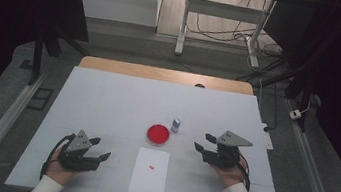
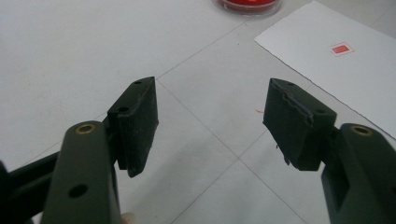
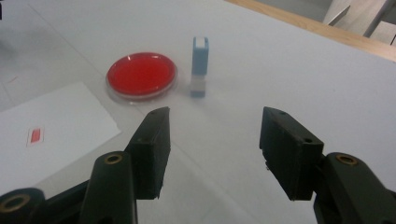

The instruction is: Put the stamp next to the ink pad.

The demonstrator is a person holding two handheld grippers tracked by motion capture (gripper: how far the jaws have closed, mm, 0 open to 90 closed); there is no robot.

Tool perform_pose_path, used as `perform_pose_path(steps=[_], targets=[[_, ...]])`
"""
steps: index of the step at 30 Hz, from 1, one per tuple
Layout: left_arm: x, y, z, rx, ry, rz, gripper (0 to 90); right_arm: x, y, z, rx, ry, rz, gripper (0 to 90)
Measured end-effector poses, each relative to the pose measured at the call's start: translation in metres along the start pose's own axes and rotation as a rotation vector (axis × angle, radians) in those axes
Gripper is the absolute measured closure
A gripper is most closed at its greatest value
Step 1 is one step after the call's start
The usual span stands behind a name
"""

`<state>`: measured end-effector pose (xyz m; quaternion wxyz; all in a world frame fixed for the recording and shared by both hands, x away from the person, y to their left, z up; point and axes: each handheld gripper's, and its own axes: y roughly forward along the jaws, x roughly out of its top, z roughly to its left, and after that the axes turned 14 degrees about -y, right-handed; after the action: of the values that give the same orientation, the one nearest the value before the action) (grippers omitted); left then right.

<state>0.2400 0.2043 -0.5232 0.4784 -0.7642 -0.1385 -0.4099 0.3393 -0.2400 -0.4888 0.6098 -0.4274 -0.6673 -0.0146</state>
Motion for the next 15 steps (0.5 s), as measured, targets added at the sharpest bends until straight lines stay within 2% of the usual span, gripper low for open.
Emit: perform_pose_path(steps=[15], targets=[[-0.002, -0.001, -0.003, -0.007, 0.013, 0.008, 35.2, -0.043, -0.050, 0.002, -0.044, 0.044, 0.010, 42.8]])
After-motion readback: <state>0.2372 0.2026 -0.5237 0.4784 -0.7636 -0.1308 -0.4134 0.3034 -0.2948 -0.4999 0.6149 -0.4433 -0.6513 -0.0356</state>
